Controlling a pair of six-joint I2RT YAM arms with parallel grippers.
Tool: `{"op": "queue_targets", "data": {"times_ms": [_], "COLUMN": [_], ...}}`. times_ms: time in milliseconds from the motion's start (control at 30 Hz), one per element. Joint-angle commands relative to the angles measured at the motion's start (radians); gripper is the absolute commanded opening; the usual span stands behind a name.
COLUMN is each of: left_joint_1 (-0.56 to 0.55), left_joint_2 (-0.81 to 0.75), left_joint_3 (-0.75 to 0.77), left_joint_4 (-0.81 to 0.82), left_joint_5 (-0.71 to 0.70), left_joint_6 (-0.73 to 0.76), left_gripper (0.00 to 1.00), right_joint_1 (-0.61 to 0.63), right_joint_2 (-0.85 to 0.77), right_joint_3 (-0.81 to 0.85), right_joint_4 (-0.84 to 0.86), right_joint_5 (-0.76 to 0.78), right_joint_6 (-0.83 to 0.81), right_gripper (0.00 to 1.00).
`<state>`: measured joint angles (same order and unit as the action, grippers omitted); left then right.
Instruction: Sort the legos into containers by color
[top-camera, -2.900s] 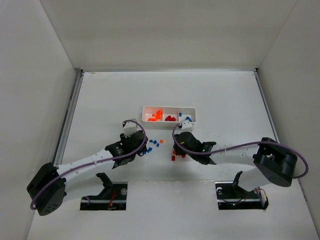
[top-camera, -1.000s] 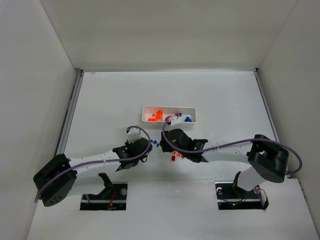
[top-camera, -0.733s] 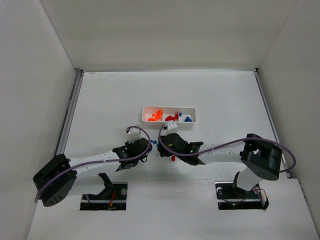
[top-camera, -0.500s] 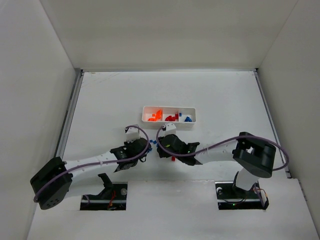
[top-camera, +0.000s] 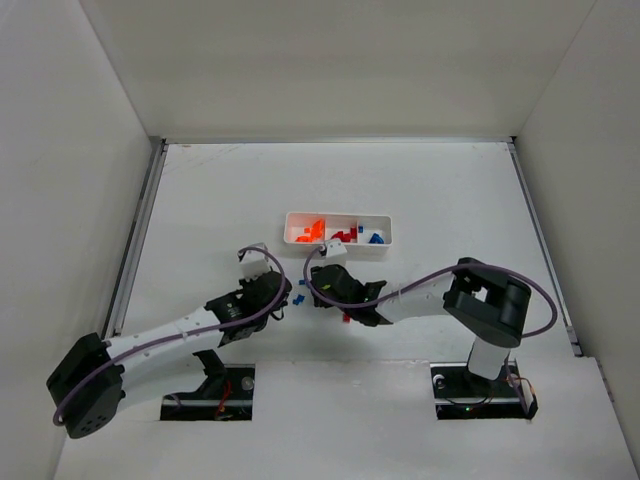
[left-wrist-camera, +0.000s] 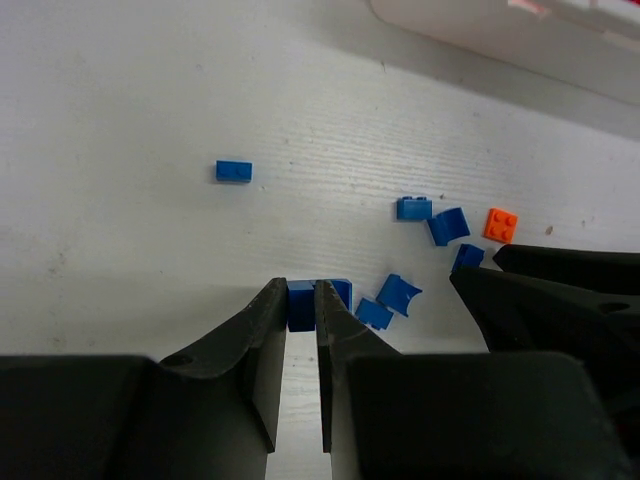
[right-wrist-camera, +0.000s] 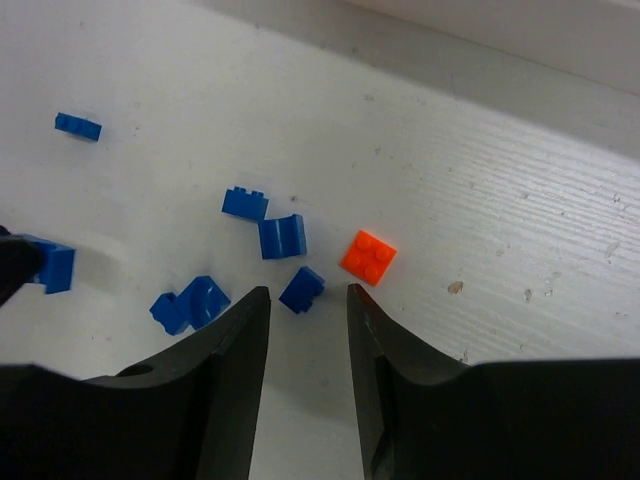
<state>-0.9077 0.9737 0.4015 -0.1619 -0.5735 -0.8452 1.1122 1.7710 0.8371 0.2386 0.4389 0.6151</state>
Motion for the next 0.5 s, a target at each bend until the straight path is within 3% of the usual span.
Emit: {"op": "queue_targets", "data": {"times_ms": [0, 233, 467], "left_joint_1": [0.039, 0.122, 0.125], "left_joint_2": [-0.062, -0.095, -0.070], "left_joint_3": [0.036, 0.083, 0.122], "left_joint_4": [-0.002, 0.051, 0.110], "left_joint_5": [-0.029, 0.006, 0.014], "left_joint_6": [0.032, 0.078, 0.104], "left_gripper": [0.11, 0.11, 0.11], "right_joint_1": [-0.002, 0.008, 0.018], "right_joint_2": [0.015, 0.047, 0.050], "right_joint_3": [0.030, 0.043, 0.046], "right_joint_4": [0.021, -0.001, -0.018], "right_joint_5": [0.066, 0.089, 0.092], "right_joint_6": [-0.026, -0.041, -0.040], "right_gripper": [0.40, 0.36, 0.22]}}
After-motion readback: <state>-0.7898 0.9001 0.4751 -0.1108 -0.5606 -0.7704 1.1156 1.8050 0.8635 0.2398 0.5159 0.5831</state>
